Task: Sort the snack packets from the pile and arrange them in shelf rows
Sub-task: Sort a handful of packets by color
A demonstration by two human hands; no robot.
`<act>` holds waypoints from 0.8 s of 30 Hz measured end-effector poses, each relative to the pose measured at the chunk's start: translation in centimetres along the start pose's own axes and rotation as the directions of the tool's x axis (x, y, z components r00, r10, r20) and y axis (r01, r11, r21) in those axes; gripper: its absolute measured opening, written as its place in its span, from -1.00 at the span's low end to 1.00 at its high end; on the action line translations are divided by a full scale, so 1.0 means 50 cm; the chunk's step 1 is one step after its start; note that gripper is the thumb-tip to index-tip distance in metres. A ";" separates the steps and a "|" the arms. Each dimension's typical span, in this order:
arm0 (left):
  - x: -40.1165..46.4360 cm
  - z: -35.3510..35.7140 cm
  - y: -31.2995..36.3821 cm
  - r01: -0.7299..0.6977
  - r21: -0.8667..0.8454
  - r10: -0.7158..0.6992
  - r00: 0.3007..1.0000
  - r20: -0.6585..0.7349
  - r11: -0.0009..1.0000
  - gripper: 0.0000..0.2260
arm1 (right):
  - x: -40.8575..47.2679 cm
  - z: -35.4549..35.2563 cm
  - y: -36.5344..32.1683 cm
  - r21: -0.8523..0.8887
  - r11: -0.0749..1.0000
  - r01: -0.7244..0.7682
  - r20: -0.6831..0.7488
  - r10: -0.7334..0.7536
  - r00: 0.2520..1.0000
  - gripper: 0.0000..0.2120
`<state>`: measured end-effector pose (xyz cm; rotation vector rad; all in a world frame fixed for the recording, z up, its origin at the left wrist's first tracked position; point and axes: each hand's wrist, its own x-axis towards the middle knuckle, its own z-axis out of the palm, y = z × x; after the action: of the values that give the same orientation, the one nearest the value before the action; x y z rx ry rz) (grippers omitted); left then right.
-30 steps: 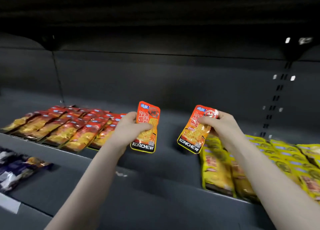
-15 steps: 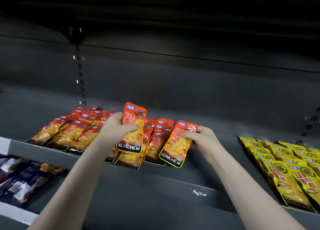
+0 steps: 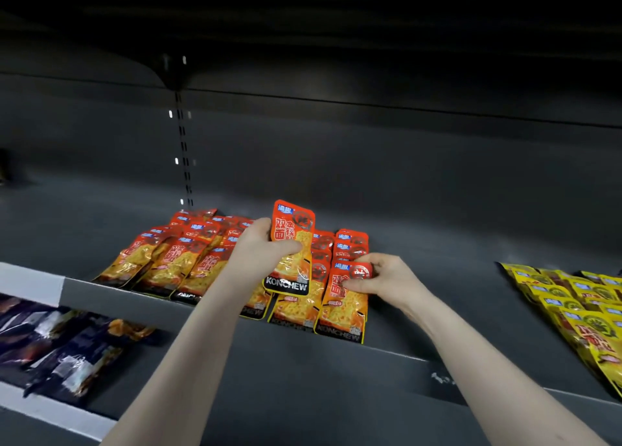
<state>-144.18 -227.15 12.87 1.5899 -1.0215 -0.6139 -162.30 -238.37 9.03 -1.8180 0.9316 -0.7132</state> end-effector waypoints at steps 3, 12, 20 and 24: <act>0.004 0.007 0.003 -0.012 0.020 0.012 1.000 0.005 1.000 -0.82 | 0.012 0.003 -0.002 -0.052 0.999 0.016 0.017 -0.015 1.000 -0.72; 0.015 0.020 -0.008 -0.022 0.050 0.020 0.999 0.044 0.998 -0.80 | 0.007 0.005 0.000 -0.312 0.946 0.086 -0.006 -0.092 0.996 -0.63; 0.018 0.058 0.015 -0.054 0.051 0.051 0.997 0.057 0.997 -0.80 | 0.000 -0.028 0.022 -0.418 0.901 0.117 -0.139 -0.191 0.972 -0.64; 0.026 0.098 0.039 -0.057 0.051 0.052 0.995 0.087 0.997 -0.78 | 0.000 -0.103 0.048 -0.510 0.860 0.006 -0.251 -0.156 0.955 -0.70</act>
<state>-148.09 -230.81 13.55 1.5880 -1.1493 -0.6261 -167.04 -241.48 8.85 -2.2640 1.3354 -0.8569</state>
